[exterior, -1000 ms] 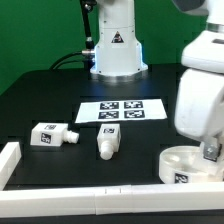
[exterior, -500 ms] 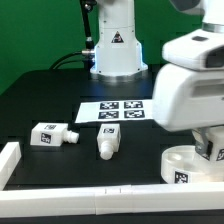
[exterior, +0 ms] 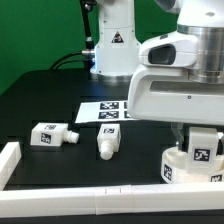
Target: Assemble stool
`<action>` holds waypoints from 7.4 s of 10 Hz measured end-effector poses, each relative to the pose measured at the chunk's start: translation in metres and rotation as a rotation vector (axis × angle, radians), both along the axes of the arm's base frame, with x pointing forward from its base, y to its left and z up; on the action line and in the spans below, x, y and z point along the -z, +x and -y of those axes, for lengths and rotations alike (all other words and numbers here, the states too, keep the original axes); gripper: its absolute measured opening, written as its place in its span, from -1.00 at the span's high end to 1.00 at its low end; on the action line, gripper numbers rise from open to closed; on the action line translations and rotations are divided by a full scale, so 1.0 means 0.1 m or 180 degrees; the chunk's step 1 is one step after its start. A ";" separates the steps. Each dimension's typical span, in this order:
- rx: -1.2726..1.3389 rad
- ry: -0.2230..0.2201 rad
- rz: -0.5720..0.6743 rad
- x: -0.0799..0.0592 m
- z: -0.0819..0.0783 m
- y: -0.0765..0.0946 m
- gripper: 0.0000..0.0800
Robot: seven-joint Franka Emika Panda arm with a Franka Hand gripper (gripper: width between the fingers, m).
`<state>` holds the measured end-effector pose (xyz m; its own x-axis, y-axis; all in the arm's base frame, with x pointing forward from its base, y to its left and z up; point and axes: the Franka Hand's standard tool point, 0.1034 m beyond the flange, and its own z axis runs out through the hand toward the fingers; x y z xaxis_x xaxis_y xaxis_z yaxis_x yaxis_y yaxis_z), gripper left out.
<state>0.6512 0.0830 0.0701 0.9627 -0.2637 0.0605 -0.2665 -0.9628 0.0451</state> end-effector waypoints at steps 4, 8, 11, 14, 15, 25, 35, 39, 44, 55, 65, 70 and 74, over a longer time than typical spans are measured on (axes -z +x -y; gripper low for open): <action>0.1737 0.0178 0.0118 0.05 0.21 -0.02 0.17; 0.2754 0.0163 0.0136 0.10 0.33 -0.10 0.17; 0.2812 0.0136 0.0139 0.10 0.34 -0.11 0.13; 0.2546 0.0270 0.0137 -0.18 0.57 -0.21 -0.57; 0.2508 0.0290 0.0129 -0.26 0.65 -0.27 -0.61; 0.1819 0.0419 0.0111 -0.30 0.97 -0.62 -0.62; -0.0471 0.0167 -0.0055 0.10 1.20 -1.26 -0.62; -0.0676 0.0175 -0.0152 0.27 1.27 -1.38 -0.62; -0.0672 0.0093 -0.0226 0.59 1.24 -1.54 -0.62; -0.2467 -0.0140 -0.0243 0.44 0.81 -1.47 0.16; -0.6426 -0.0377 -0.0711 0.54 0.58 -1.64 0.16; -0.7737 -0.0383 -0.1003 0.57 0.78 -1.68 0.16; -0.8986 -0.0349 -0.1311 0.57 0.96 -1.71 0.16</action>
Offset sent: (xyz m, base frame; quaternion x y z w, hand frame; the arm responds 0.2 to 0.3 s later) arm -0.0039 -0.0014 -0.0053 0.0993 0.0073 0.5067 0.8564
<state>0.4798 -0.0131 0.0130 -0.8461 0.5184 -0.1239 0.5330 0.8257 -0.1847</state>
